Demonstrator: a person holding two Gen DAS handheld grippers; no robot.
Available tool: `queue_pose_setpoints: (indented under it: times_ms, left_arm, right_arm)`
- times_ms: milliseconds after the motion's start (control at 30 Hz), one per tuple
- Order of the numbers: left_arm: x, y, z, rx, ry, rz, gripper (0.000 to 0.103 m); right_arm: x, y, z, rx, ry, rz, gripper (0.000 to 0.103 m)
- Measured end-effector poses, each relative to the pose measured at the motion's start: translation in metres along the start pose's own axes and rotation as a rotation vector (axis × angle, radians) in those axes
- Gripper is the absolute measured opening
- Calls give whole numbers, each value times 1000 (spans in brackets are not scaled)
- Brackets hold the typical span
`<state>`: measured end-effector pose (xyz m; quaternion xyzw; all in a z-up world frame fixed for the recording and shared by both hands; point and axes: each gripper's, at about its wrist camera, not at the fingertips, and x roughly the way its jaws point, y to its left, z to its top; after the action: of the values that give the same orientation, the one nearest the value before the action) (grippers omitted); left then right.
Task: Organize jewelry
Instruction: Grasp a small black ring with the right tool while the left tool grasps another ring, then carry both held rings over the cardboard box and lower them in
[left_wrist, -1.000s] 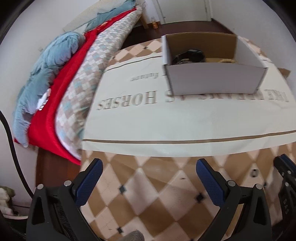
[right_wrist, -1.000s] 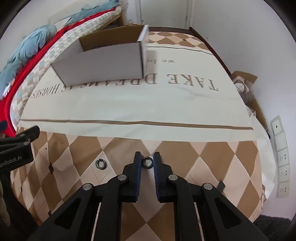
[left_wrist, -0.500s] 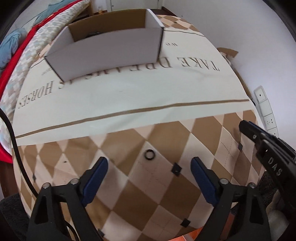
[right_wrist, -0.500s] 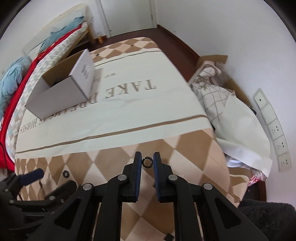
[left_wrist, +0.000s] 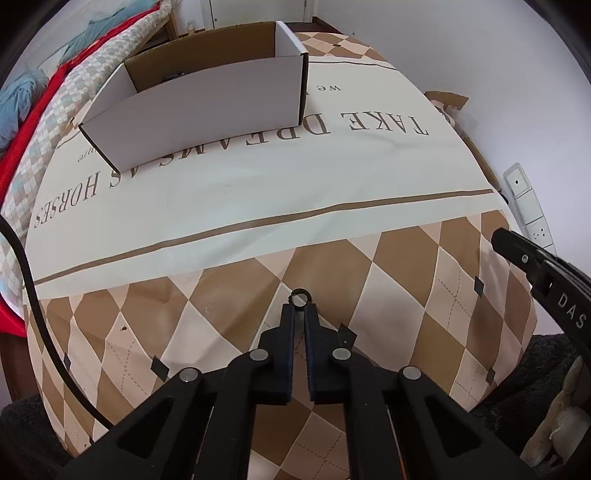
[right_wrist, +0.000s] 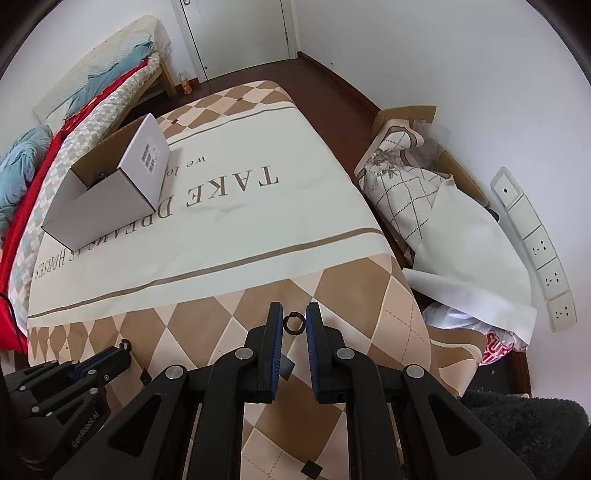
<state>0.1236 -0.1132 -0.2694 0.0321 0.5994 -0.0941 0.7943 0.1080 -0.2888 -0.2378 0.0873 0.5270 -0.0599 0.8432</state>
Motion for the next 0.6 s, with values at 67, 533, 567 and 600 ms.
queue_pose_setpoints:
  times_ms: [67,533,567,600]
  left_arm:
    - [-4,-1,0,3,-14,0,2]
    - [-89,34,36,-35,-239,51,2]
    - [-97,41,43,-44,-259,54,2]
    - [-102,44,50,-49,-272,59,2]
  right_arm:
    - [-3,1,0,-1,-6,3,13]
    - [-37,38,26,-45,-90,102,13]
    - [-39,43,31,-50,-99,112,13]
    - [-41,49,36,-59,-111,124,13]
